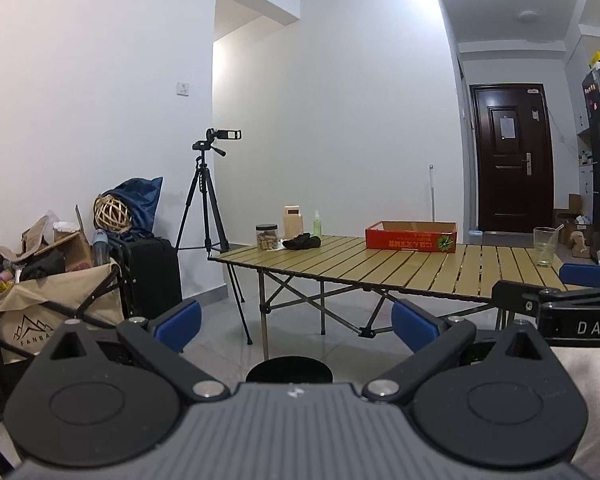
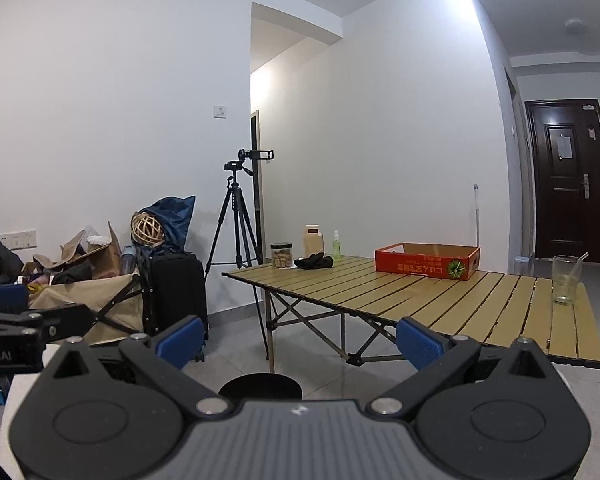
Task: Collect trash
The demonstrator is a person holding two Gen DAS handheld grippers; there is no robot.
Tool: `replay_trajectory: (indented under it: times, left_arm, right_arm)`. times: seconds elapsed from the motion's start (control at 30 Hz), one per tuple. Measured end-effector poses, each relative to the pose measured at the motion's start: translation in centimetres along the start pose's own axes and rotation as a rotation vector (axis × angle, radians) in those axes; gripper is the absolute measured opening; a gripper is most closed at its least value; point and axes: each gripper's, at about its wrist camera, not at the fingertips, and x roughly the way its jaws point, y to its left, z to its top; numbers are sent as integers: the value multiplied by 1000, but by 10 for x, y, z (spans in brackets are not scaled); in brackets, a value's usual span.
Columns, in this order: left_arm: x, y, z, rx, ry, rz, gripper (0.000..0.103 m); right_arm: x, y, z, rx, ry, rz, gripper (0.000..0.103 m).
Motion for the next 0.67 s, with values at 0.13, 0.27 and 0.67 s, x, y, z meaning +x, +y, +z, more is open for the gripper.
replay_trajectory:
  times: [0.13, 0.27, 0.67]
  left_arm:
    - [-1, 3, -2, -11, 7, -3, 103]
    - [0, 8, -2, -21, 15, 2, 103]
    - [0, 6, -2, -20, -2, -1, 103]
  right_arm:
    - [0, 6, -2, -11, 5, 8, 103]
    - [2, 10, -2, -20, 13, 18, 103]
    - [4, 11, -4, -20, 20, 25, 103]
